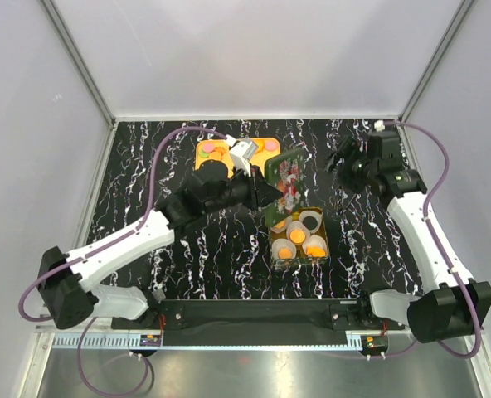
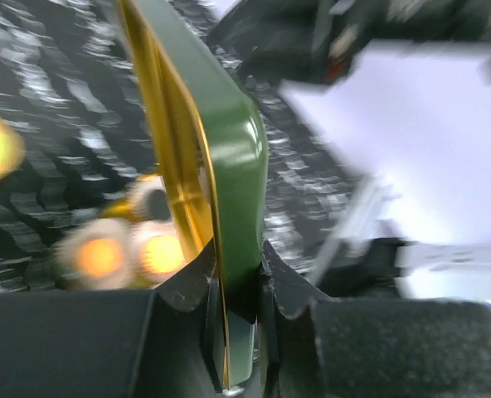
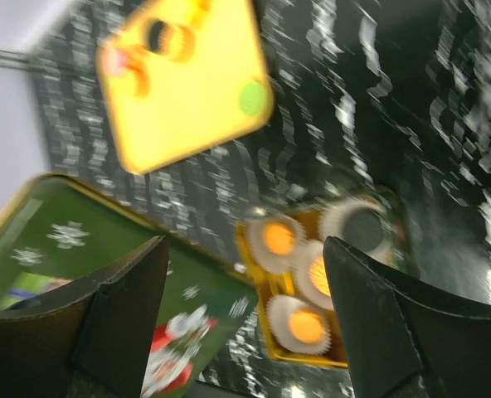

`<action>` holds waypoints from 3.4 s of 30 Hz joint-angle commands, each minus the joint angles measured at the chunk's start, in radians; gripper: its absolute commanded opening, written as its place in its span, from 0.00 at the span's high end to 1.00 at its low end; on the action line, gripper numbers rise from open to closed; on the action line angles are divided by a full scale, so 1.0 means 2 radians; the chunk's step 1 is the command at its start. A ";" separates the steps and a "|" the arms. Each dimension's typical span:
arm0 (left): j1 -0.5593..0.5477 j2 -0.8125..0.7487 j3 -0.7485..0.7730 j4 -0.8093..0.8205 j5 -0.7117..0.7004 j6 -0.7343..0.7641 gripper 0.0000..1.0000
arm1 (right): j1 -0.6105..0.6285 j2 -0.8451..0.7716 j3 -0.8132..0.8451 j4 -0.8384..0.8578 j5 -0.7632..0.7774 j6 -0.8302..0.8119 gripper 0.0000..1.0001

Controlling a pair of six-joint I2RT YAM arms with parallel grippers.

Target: Pack the cookies

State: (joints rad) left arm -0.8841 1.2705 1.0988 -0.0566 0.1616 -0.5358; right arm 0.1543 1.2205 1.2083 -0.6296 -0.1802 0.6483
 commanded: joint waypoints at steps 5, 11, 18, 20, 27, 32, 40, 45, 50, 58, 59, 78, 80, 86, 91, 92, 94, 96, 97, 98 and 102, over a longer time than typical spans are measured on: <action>0.014 0.064 -0.094 0.312 0.139 -0.222 1.00 | 0.000 -0.046 -0.103 0.053 0.038 -0.031 0.16; 0.016 0.127 -0.123 0.427 0.158 -0.289 1.00 | 0.000 -0.076 -0.154 0.066 0.053 -0.034 0.13; 0.018 0.190 -0.141 0.524 0.175 -0.353 1.00 | 0.000 -0.080 -0.207 0.098 0.035 -0.034 0.11; 0.019 0.205 -0.147 0.544 0.178 -0.359 1.00 | 0.000 -0.083 -0.225 0.118 0.025 -0.034 0.08; 0.028 0.231 -0.165 0.580 0.187 -0.379 1.00 | 0.000 -0.079 -0.270 0.177 0.011 -0.028 0.00; 0.039 0.244 -0.184 0.617 0.195 -0.399 1.00 | 0.000 -0.080 -0.316 0.232 -0.013 -0.010 0.00; 0.046 0.274 -0.198 0.659 0.209 -0.424 1.00 | 0.000 -0.095 -0.367 0.301 -0.022 0.010 0.00; 0.050 0.286 -0.202 0.674 0.213 -0.433 1.00 | 0.000 -0.100 -0.389 0.335 -0.033 0.024 0.00; 0.053 0.291 -0.207 0.683 0.215 -0.438 1.00 | 0.000 -0.095 -0.411 0.371 -0.044 0.039 0.00; 0.058 0.304 -0.213 0.688 0.219 -0.444 1.00 | 0.000 -0.088 -0.429 0.405 -0.062 0.058 0.00; 0.059 0.304 -0.217 0.689 0.218 -0.445 1.00 | 0.000 -0.087 -0.430 0.410 -0.063 0.059 0.00; 0.083 0.317 -0.244 0.700 0.228 -0.448 0.71 | 0.000 -0.076 -0.448 0.433 -0.065 0.062 0.01; 0.086 0.317 -0.247 0.701 0.230 -0.447 0.69 | 0.000 -0.073 -0.448 0.438 -0.068 0.065 0.01; 0.092 0.323 -0.255 0.709 0.230 -0.448 0.69 | 0.000 -0.060 -0.446 0.444 -0.071 0.067 0.03; 0.101 0.324 -0.265 0.714 0.231 -0.448 0.67 | 0.000 -0.054 -0.445 0.445 -0.071 0.066 0.05; 0.102 0.323 -0.266 0.716 0.233 -0.448 0.67 | 0.000 -0.053 -0.444 0.446 -0.071 0.067 0.06; 0.105 0.323 -0.271 0.719 0.234 -0.450 0.67 | 0.000 -0.053 -0.444 0.445 -0.071 0.067 0.07; 0.108 0.323 -0.273 0.720 0.235 -0.449 0.67 | 0.000 -0.054 -0.443 0.444 -0.070 0.065 0.08; 0.110 0.322 -0.276 0.722 0.236 -0.448 0.67 | 0.000 -0.054 -0.442 0.442 -0.069 0.064 0.09; 0.111 0.322 -0.276 0.722 0.237 -0.449 0.67 | 0.000 -0.054 -0.442 0.441 -0.067 0.063 0.08; 0.118 0.323 -0.281 0.723 0.241 -0.448 0.67 | 0.000 -0.054 -0.435 0.431 -0.065 0.057 0.11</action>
State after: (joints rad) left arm -0.6624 1.9076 0.5468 1.2625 0.6220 -1.4464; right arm 0.1513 1.1114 0.3138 0.2150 -0.3084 0.7811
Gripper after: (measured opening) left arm 0.329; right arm 0.902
